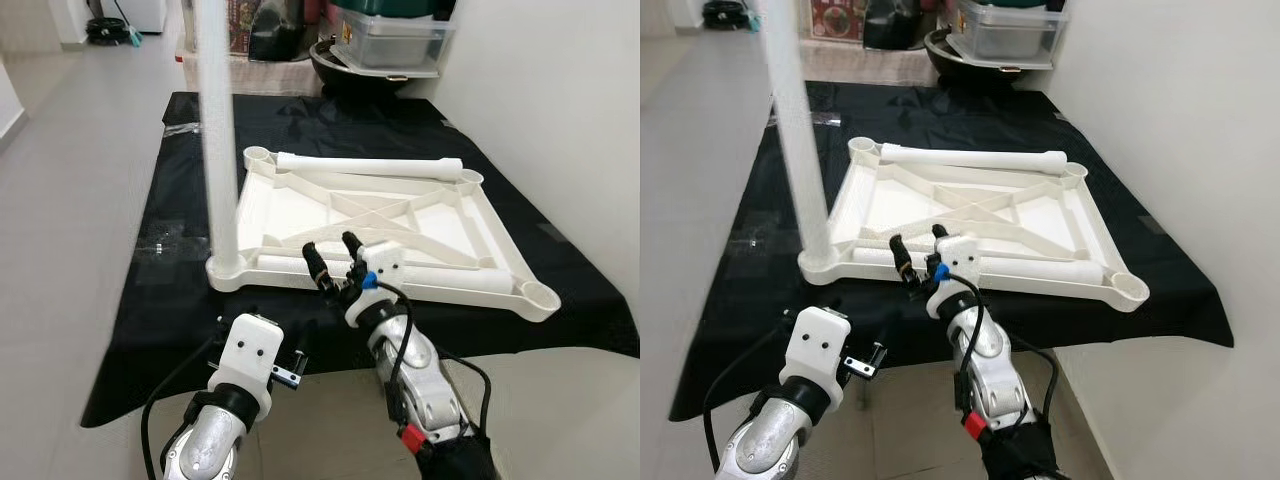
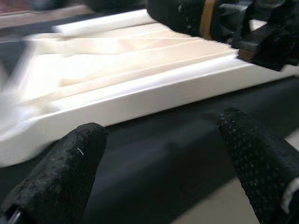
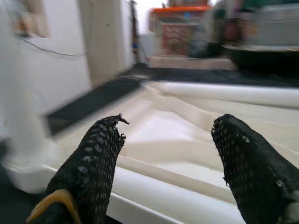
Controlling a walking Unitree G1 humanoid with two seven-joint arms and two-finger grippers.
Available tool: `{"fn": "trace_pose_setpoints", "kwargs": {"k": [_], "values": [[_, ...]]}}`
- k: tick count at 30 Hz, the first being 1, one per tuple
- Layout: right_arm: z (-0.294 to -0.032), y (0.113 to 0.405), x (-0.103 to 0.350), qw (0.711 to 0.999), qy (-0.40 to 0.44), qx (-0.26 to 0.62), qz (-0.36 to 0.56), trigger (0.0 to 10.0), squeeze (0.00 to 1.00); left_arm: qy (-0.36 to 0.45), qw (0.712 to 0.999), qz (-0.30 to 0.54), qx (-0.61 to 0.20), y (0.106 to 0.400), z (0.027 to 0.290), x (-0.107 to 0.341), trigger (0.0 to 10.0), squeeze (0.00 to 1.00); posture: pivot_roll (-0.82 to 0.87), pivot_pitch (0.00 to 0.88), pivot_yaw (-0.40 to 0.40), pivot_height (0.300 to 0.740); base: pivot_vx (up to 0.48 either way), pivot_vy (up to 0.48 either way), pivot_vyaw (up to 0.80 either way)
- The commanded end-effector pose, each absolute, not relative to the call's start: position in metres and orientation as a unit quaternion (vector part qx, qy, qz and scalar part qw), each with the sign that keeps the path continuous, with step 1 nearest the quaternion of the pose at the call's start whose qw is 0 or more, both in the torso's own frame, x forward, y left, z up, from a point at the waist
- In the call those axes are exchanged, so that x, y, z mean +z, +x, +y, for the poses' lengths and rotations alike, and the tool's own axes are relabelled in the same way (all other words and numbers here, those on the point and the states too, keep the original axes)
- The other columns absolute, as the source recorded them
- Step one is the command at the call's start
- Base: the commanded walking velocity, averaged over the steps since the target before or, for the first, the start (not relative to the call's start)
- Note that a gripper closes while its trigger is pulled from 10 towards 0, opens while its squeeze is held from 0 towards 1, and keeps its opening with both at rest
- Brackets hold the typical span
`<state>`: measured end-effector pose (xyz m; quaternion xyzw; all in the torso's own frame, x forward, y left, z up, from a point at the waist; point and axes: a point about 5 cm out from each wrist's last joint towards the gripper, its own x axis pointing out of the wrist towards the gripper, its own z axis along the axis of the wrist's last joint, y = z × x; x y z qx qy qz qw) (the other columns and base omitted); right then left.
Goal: Building children table
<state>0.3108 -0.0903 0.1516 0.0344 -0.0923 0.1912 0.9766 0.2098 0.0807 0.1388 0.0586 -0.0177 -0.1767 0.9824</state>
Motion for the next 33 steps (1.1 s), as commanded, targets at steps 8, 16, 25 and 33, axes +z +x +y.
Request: {"fn": "trace_pose_setpoints", "kwargs": {"k": [8,16,25,33], "values": [[-0.100,0.317,0.152,0.982,0.036,0.167,-0.079,10.0,0.00,0.065,0.981,-0.009,-0.183,0.208,0.081,0.134,10.0,0.00,0.08,0.044,-0.090,0.740,0.000,-0.449,0.00],[-0.111,0.336,0.169,0.980,0.017,0.177,-0.088,10.0,0.00,0.055,0.982,0.003,-0.179,0.208,0.082,0.131,10.0,0.00,0.08,0.035,-0.083,0.740,0.242,-0.163,0.00],[-0.130,0.381,0.181,0.972,0.037,0.226,0.057,10.0,0.00,0.052,0.982,0.005,-0.181,0.206,0.081,0.132,10.0,0.00,0.08,0.045,-0.086,0.740,0.000,0.000,0.00],[-0.150,0.401,0.191,0.960,0.030,0.234,0.152,10.0,0.00,0.047,0.983,0.005,-0.180,0.203,0.080,0.135,10.0,0.00,0.10,0.081,-0.099,0.740,0.000,0.000,0.00]]}}
